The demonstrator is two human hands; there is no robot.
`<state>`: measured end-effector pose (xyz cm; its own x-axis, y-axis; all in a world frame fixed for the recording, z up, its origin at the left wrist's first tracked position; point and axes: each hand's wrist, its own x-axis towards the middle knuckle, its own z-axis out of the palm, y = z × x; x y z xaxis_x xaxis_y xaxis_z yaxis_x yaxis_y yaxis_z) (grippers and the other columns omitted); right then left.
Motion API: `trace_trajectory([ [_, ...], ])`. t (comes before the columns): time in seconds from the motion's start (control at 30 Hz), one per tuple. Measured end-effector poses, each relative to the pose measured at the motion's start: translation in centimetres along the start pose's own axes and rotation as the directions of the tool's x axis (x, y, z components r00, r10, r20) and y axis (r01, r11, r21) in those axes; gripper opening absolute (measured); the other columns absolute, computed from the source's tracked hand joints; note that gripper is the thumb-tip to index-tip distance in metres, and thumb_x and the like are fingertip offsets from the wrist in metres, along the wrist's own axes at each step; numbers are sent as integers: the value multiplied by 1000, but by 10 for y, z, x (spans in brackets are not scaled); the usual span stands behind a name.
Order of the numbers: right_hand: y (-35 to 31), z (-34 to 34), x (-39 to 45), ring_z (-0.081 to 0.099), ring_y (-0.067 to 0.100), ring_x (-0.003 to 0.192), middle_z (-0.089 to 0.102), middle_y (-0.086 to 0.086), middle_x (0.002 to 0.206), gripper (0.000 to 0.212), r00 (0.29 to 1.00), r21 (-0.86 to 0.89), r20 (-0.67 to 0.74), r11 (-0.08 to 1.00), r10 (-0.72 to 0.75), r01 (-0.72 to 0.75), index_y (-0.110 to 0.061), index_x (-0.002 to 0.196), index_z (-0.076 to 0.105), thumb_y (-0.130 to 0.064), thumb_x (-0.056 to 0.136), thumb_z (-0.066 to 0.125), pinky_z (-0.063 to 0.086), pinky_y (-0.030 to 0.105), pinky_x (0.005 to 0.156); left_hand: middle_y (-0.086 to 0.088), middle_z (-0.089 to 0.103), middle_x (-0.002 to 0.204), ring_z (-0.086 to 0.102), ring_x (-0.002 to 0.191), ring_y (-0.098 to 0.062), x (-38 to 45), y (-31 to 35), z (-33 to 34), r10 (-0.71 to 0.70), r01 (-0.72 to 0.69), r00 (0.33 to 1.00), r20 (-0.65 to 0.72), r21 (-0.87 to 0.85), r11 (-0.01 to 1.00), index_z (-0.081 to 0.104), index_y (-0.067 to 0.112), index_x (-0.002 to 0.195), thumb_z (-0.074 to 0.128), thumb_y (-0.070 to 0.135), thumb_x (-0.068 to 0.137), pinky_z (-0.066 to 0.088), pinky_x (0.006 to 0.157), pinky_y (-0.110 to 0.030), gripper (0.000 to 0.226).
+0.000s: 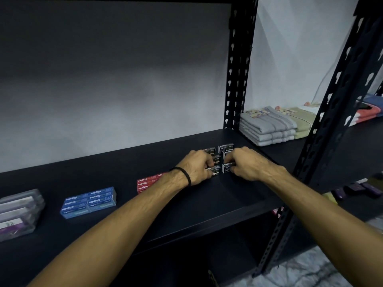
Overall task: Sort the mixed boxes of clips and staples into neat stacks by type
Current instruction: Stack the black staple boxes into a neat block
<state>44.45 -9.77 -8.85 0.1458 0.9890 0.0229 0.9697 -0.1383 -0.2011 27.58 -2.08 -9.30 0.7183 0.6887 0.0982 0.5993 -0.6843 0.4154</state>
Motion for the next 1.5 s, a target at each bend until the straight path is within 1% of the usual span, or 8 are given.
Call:
trace_trajectory([
  [0.1, -4, 1, 0, 66, 22, 87, 69, 0, 96, 30, 1000, 4, 3, 1000, -22, 22, -29, 96, 71, -8, 81, 57, 56, 35, 77, 2, 66, 87, 62, 77, -14, -2, -1, -2, -5, 5, 1000, 3, 1, 1000, 70, 18, 99, 73, 17, 80, 46, 66, -21, 19],
  [0.27, -10, 1, 0, 63, 18, 80, 65, -4, 87, 25, 999, 11, 12, 999, -38, 37, -26, 94, 71, -8, 84, 58, 51, 29, 69, 2, 67, 86, 63, 76, -14, -3, -3, -3, -7, 8, 1000, 22, -5, 1000, 70, 18, 98, 73, 15, 80, 46, 64, -22, 18],
  [0.4, -12, 1, 0, 59, 15, 75, 63, -5, 85, 29, 999, 26, 16, 999, -38, 37, -29, 98, 72, -8, 85, 57, 44, 26, 64, 2, 67, 88, 63, 78, -14, -4, -4, -4, -7, 7, 1000, 16, -7, 1000, 70, 19, 97, 73, 17, 80, 52, 70, -26, 18],
  [0.67, -12, 0, -1, 59, 17, 77, 64, -3, 88, 31, 999, 24, 16, 998, -51, 51, -27, 102, 72, -7, 85, 56, 45, 27, 65, 1, 67, 88, 64, 79, -15, -4, -5, -3, -8, 8, 1000, 19, -3, 1000, 71, 20, 96, 73, 16, 80, 52, 69, -25, 17],
  [0.87, -11, 0, -1, 61, 15, 79, 67, -4, 90, 31, 998, 30, 25, 998, -53, 53, -27, 100, 73, -6, 85, 56, 49, 28, 68, 0, 67, 96, 64, 85, -17, -2, -7, -2, -3, 2, 999, 47, 11, 1000, 70, 21, 103, 73, 18, 79, 55, 76, -28, 24],
  [1.17, -10, 1, -1, 62, 15, 80, 68, -3, 92, 37, 998, 28, 29, 998, -58, 57, -28, 102, 73, -2, 84, 54, 48, 26, 68, -1, 69, 87, 65, 77, -17, -2, -7, -2, 6, -7, 998, 59, 21, 1000, 71, 21, 96, 72, 15, 79, 47, 64, -21, 18],
  [1.43, -7, 4, 2, 63, 15, 81, 68, -5, 93, 38, 998, 33, 28, 998, -58, 57, -30, 105, 72, -4, 84, 54, 52, 29, 69, -1, 69, 88, 65, 78, -17, -2, -6, -2, 23, -25, 998, 56, 31, 999, 71, 20, 97, 72, 15, 79, 53, 68, -26, 19],
  [1.5, -6, 5, 3, 62, 13, 81, 68, -5, 95, 38, 998, 34, 35, 998, -55, 53, -30, 107, 72, -5, 84, 55, 48, 24, 65, -1, 69, 90, 65, 80, -18, -2, -7, -3, 25, -28, 998, 59, 35, 999, 71, 20, 99, 72, 17, 78, 53, 69, -26, 21],
])
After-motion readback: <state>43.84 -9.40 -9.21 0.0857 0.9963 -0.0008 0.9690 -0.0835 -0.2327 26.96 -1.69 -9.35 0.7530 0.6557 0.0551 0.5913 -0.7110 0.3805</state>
